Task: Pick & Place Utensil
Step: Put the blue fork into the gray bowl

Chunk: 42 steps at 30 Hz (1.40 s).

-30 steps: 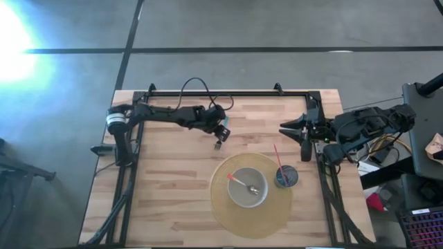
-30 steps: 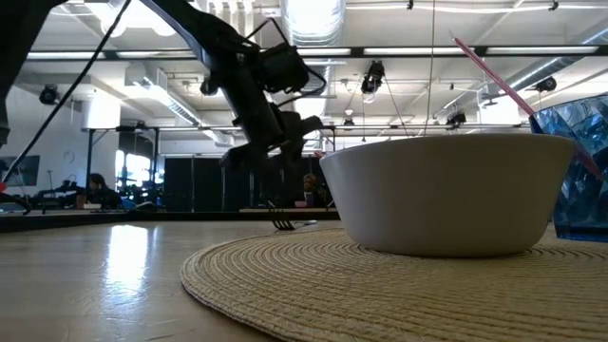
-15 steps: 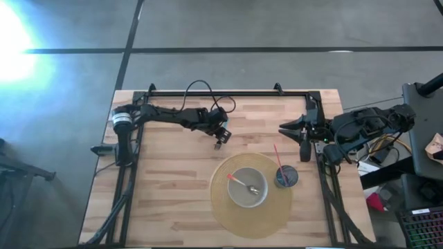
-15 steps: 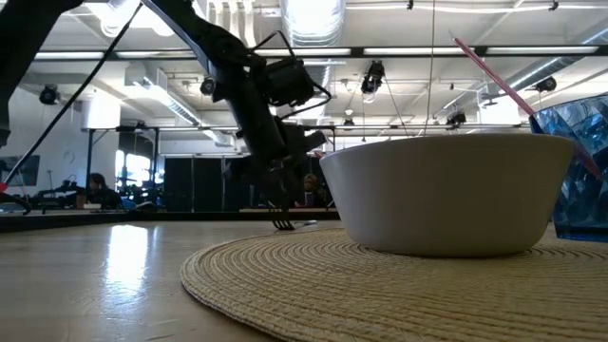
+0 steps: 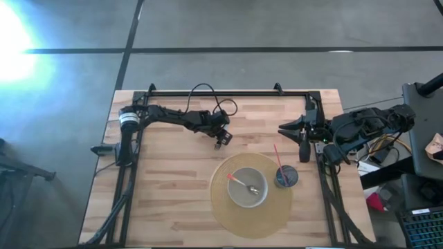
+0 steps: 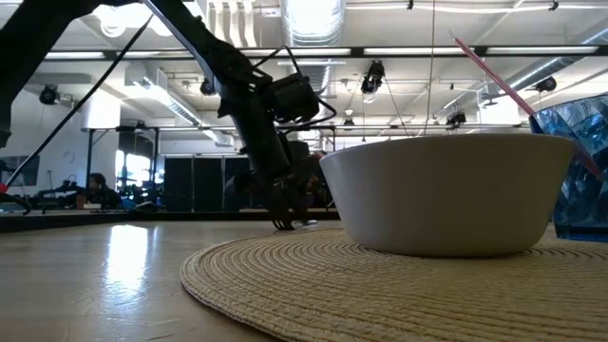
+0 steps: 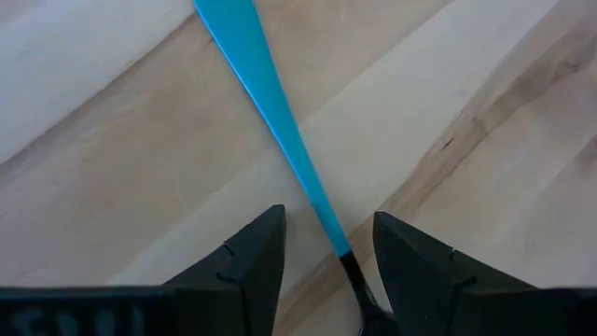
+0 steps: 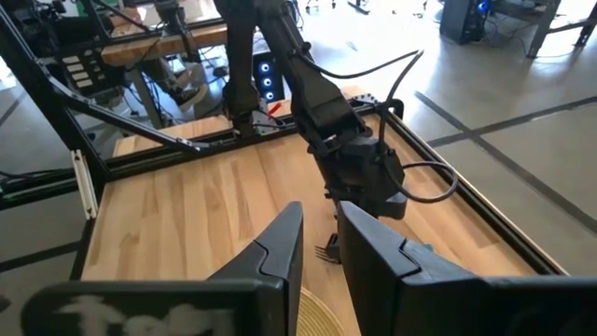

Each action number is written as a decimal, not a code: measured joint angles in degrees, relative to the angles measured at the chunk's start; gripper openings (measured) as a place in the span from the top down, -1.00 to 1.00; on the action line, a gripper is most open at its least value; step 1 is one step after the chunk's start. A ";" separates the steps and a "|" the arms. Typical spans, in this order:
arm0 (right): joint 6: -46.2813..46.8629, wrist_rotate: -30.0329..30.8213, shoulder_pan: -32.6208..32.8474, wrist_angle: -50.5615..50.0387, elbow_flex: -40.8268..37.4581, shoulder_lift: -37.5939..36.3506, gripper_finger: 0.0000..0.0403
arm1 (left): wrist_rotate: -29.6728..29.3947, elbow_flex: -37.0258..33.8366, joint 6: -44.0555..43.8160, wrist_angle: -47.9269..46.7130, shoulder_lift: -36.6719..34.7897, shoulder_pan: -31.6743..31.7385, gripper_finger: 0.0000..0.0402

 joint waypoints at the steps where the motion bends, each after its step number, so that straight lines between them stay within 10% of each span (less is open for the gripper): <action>1: -0.02 -0.01 0.00 0.00 0.00 0.04 0.66 | -0.28 0.00 0.21 0.02 0.17 0.00 0.14; 10: 0.00 0.00 0.00 0.00 0.00 0.04 0.66 | -5.13 0.09 4.39 -2.31 0.46 -0.11 0.23; 24: 0.08 0.00 0.00 -0.04 0.00 0.04 0.66 | -6.26 0.09 13.07 -3.43 0.44 -0.09 0.94; 42: 0.02 -1.76 0.07 -0.45 -0.02 0.04 0.66 | -9.82 -0.33 15.10 -6.76 -3.41 -1.72 0.98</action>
